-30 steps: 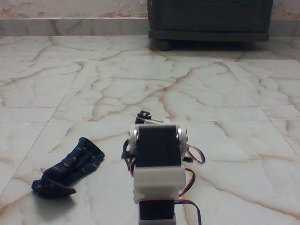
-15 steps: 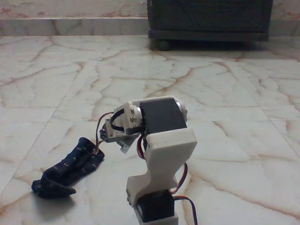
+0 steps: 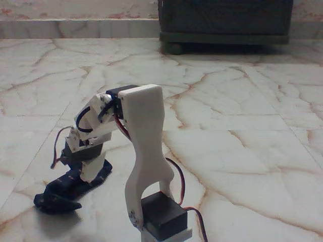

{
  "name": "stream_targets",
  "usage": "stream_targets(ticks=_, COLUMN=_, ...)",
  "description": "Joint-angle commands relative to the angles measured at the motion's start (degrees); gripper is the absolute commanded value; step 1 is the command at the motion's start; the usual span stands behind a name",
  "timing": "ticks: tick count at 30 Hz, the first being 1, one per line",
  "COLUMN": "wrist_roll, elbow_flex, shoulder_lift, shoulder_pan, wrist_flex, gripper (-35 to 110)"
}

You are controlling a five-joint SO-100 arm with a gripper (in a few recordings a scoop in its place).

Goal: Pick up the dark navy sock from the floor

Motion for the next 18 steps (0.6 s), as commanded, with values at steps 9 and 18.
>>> stream_targets(ticks=9, wrist_roll=7.82, elbow_flex=-27.60, shoulder_lift=-17.67, shoulder_pan=-7.03, wrist_flex=10.55, gripper=5)
stream_targets(ticks=18, wrist_roll=6.86, elbow_flex=-38.76, shoulder_lift=-36.12, shoulder_pan=-5.89, wrist_flex=8.61, gripper=5)
